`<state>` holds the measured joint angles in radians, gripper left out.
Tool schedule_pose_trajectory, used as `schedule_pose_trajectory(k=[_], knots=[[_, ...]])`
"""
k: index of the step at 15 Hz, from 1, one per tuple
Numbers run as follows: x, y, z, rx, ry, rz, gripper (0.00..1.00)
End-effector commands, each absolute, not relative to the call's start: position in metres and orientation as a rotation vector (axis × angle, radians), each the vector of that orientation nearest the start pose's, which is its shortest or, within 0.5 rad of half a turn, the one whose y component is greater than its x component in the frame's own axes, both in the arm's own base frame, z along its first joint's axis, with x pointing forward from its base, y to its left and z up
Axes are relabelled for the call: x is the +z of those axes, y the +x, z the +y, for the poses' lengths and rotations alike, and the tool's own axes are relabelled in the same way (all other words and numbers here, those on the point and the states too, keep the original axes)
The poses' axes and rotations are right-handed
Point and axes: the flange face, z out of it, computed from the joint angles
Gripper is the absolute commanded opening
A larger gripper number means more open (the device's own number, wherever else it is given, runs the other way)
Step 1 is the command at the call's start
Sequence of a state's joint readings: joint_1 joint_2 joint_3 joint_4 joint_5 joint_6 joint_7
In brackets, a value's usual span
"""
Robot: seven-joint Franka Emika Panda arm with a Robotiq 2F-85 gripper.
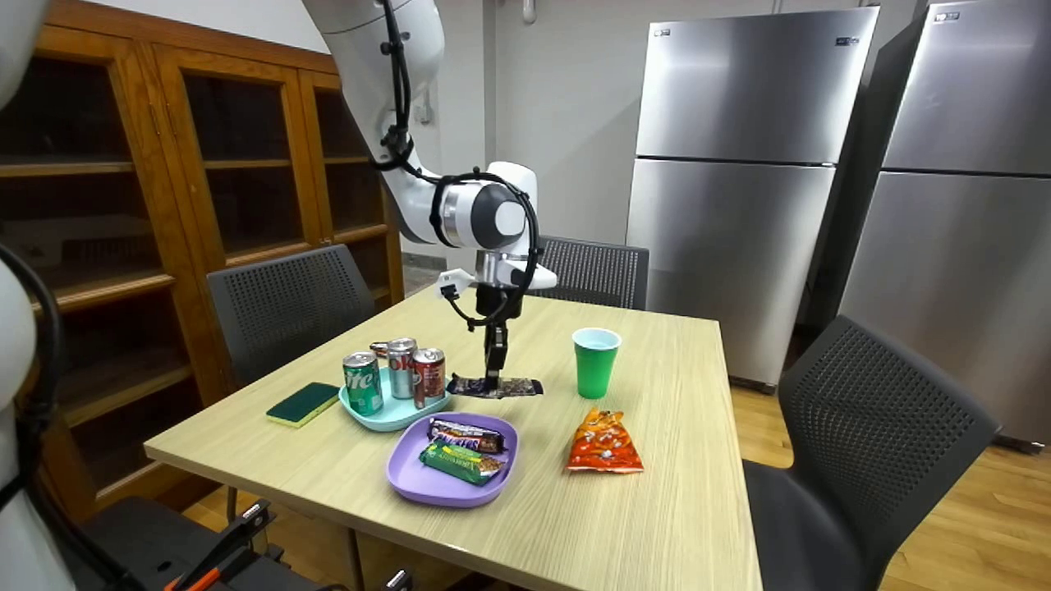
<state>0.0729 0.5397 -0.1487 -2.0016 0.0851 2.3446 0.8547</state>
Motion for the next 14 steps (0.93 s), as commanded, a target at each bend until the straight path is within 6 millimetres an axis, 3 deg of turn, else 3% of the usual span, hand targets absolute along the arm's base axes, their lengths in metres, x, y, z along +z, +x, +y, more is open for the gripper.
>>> schedule_pose_trajectory(k=[1,7,14], knots=[[0.191,0.543,-0.044,0.314,-2.833,1.496,0.03],[0.192,0.500,-0.047,0.443,-2.795,1.540,0.03],[0.169,0.477,-0.058,0.520,-2.689,1.686,0.03]])
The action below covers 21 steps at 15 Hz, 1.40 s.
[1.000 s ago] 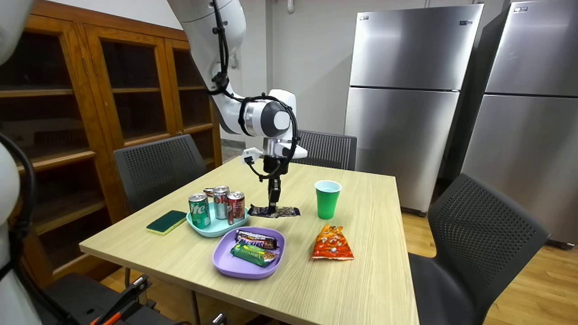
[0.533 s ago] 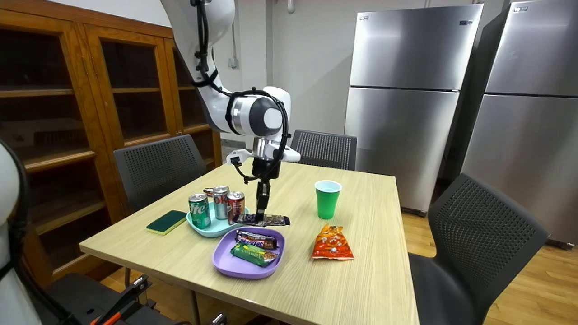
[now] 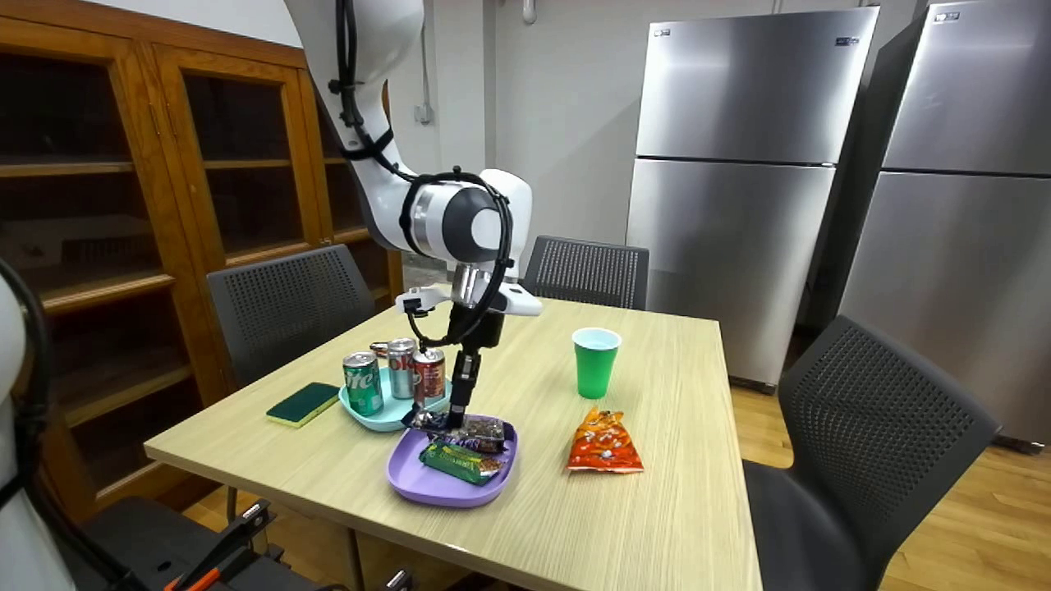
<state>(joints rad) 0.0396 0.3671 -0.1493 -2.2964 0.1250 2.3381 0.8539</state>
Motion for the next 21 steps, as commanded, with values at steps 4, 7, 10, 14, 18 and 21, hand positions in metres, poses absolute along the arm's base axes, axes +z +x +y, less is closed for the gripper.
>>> schedule_pose_trajectory(k=[4,7,10,14,18,21], knots=[[0.160,0.470,-0.067,0.530,-2.573,1.836,0.03],[0.157,0.464,-0.073,0.525,-2.507,1.946,0.03],[0.153,0.459,-0.078,0.527,-2.484,2.005,0.03],[0.148,0.455,-0.076,0.542,-2.489,2.018,0.03],[0.144,0.459,-0.077,0.555,-2.492,2.026,0.43],[0.145,0.465,-0.077,0.551,-2.488,2.028,0.64]])
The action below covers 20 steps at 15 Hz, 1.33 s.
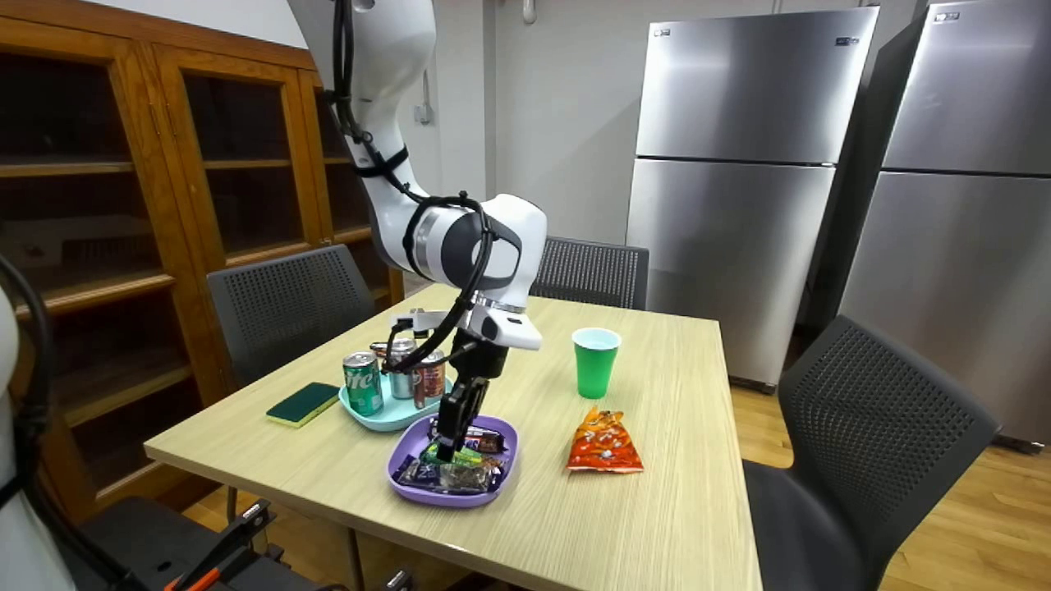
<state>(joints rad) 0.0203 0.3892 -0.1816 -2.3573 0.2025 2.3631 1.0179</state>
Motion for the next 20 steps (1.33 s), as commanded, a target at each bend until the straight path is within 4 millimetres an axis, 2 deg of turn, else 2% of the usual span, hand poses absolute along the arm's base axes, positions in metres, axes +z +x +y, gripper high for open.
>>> schedule_pose_trajectory(k=[1,3,5,13,20], knots=[[0.147,0.468,-0.077,0.540,-2.500,2.018,0.73],[0.155,0.478,-0.078,0.522,-2.523,1.985,0.88],[0.164,0.489,-0.075,0.481,-2.539,1.953,0.99],[0.206,0.547,-0.034,0.265,-2.708,1.661,1.00],[0.240,0.580,0.008,0.113,-2.843,1.220,1.00]])
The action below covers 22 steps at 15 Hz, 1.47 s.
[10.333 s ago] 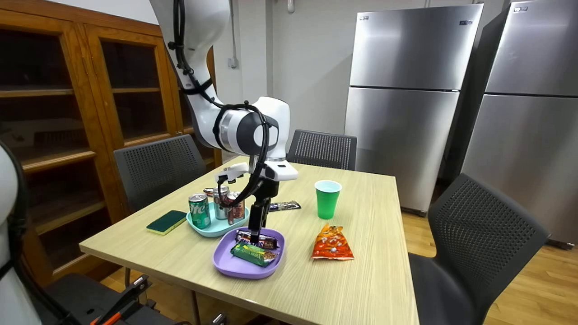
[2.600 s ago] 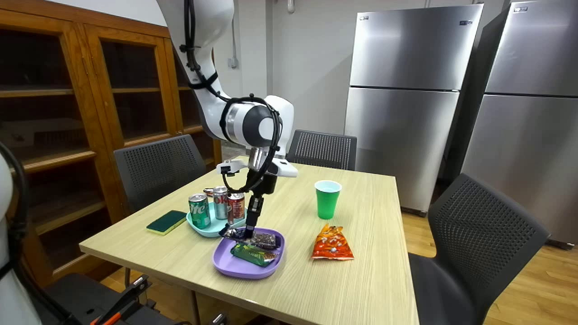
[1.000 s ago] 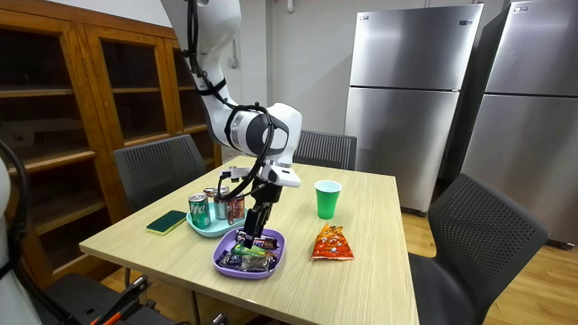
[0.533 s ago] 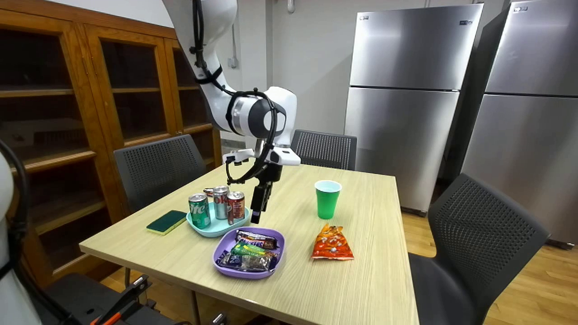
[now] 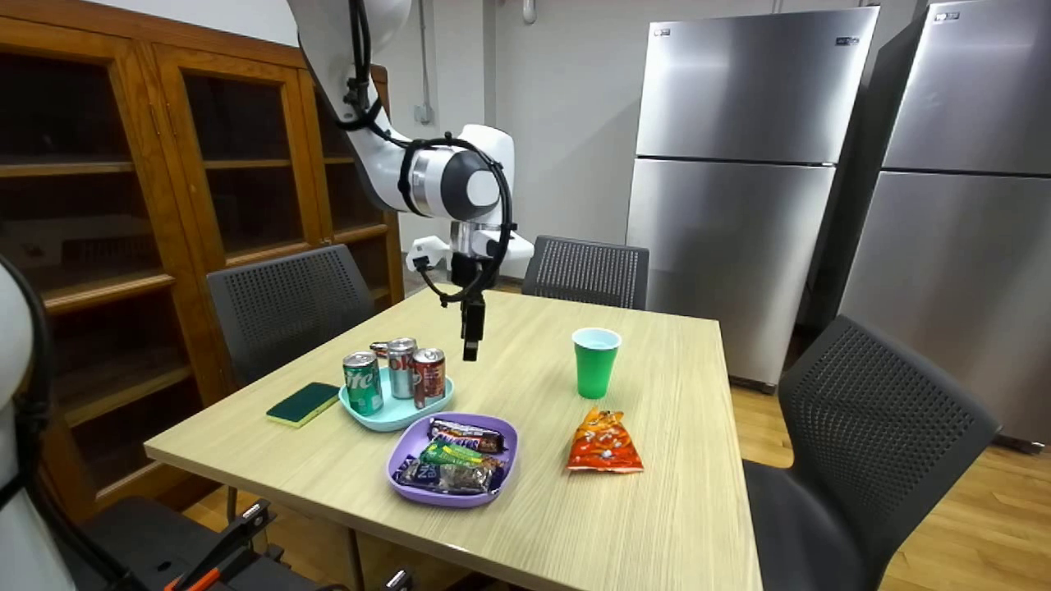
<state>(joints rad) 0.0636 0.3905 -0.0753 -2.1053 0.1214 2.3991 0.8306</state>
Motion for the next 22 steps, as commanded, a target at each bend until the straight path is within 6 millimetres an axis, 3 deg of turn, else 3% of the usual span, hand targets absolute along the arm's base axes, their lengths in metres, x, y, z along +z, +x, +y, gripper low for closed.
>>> schedule_pose_trajectory(k=[1,5,6,11,15,16,22], knots=[[0.242,0.583,0.012,0.105,-2.855,1.159,1.00],[0.250,0.592,0.027,0.093,-2.884,0.986,1.00],[0.241,0.588,0.022,0.106,-2.886,1.070,1.00],[0.237,0.588,0.021,0.113,-2.889,1.068,1.00],[0.237,0.588,0.021,0.113,-2.889,1.068,1.00],[0.248,0.579,0.014,0.085,-2.877,1.101,1.00],[0.245,0.596,0.063,0.003,-2.830,1.107,1.00]])
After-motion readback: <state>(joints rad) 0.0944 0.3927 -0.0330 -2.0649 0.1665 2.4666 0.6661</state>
